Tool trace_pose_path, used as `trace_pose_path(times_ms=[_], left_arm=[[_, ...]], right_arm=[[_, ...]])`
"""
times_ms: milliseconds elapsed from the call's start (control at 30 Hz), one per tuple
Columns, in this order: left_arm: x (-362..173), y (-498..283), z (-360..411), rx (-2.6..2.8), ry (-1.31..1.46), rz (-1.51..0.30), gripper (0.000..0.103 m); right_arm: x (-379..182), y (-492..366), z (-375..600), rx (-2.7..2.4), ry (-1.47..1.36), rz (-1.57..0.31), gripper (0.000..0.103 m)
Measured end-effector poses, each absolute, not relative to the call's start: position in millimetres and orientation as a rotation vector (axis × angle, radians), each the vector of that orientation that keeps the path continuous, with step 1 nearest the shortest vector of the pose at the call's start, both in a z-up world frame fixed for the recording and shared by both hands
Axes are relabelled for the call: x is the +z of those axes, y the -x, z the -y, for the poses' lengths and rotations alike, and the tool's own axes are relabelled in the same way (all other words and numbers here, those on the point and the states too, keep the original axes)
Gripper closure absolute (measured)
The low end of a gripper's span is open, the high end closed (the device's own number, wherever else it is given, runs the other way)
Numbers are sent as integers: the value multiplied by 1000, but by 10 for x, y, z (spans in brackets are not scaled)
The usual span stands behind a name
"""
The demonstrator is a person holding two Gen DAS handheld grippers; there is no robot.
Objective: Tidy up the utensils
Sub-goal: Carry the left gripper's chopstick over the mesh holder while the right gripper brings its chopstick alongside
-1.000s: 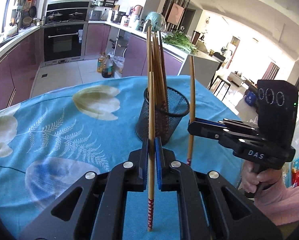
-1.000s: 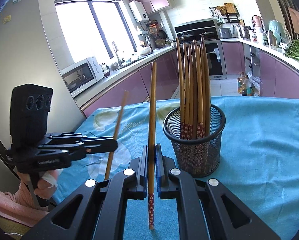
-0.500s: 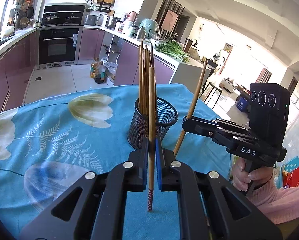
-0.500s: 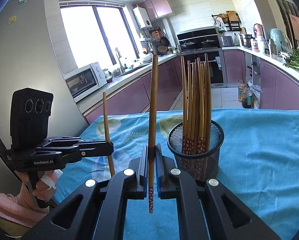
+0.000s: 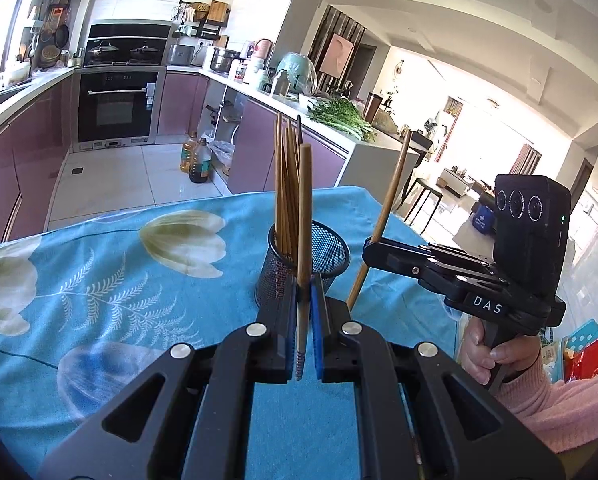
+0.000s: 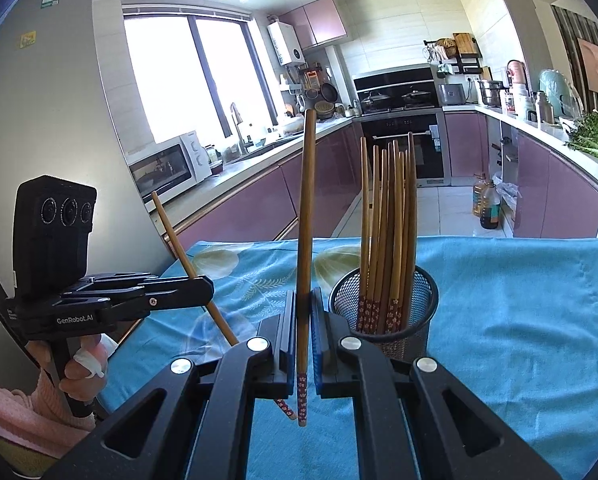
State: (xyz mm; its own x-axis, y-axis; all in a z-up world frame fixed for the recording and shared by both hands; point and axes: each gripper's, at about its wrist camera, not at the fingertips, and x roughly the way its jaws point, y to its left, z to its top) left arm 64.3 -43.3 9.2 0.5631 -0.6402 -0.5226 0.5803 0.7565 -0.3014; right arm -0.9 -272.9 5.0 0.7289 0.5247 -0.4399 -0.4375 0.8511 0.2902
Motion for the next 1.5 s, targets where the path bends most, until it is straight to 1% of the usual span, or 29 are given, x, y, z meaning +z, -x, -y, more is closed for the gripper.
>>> trace_pose_path(times_ms=[733,1500], left_arm=[[417,-691,551,-761,91,-593,96],[613,-781,638,-785,94,-555,96]], right_arm=[[324,-49,2851,506,-145,-453,97],[461,-92,2896,508,-121,-410,97]])
